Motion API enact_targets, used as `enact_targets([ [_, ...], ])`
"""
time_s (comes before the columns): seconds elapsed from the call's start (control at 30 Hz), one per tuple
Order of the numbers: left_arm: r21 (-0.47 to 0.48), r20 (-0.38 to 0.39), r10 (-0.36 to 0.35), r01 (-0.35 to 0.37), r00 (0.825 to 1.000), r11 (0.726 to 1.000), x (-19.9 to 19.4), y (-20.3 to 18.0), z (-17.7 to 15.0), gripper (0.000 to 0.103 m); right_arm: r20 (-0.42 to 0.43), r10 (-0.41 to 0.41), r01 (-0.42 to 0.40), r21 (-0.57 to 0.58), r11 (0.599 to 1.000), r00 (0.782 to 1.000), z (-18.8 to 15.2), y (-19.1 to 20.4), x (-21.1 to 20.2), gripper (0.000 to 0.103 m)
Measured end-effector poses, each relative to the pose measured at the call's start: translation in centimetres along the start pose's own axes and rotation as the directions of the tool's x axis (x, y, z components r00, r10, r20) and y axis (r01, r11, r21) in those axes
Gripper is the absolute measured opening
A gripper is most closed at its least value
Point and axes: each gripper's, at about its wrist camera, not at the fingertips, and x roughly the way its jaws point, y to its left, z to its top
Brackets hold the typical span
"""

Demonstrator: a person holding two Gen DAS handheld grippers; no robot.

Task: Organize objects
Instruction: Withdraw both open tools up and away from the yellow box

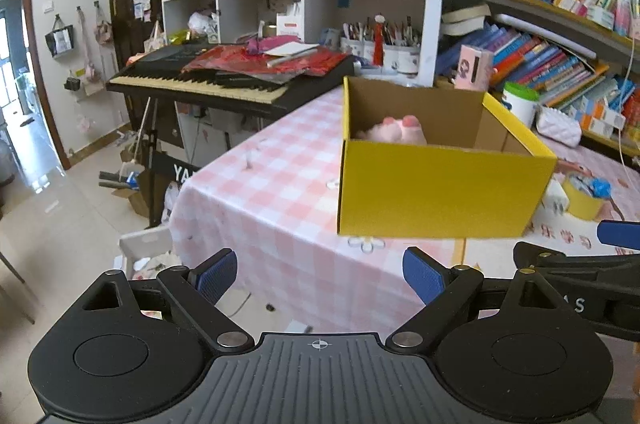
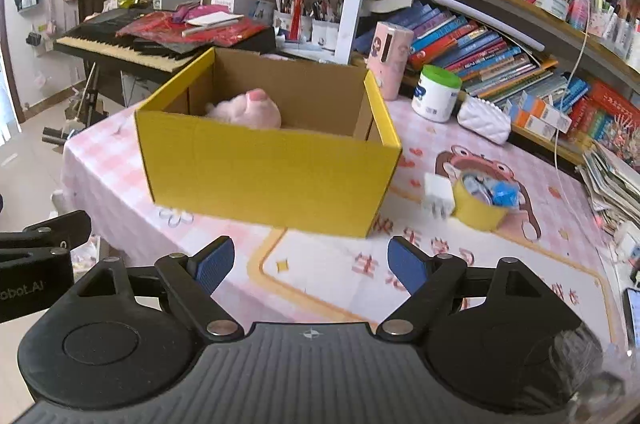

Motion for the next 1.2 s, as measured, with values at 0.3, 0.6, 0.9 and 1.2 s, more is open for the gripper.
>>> enact_targets([
  [0.3, 0.034, -0.027, -0.015, 0.016, 1.0, 0.999, -1.4, -0.1, -1.9, 0.092, -0.029, -0.014, 0.015, 0.024, 1.0, 0.999, -2.8, 0.0, -1.6, 0.084],
  [0.6, 0.105, -0.028, -0.048, 0.05, 0.998, 0.993, -2.4, -1.6, -2.8, 0.092, -0.043, -0.068, 0.072, 0.086, 0.994, 0.997, -4.6, -1.3, -3.1, 0.087],
  [0.9, 0.156, -0.045, -0.114, 0.12, 0.992, 0.98, -2.2, -3.7, -3.2, 0.092, -0.072, -0.137, 0.146, 0.132, 0.981, 0.988, -6.1, -3.5, -4.1, 0.088],
  [1.2, 0.208, -0.038, -0.178, 0.182, 0.983, 0.961, -2.0, -6.5, -2.6, 0.092, -0.084, -0.196, 0.209, 0.195, 0.958, 0.977, -6.6, -6.4, -4.6, 0.089],
])
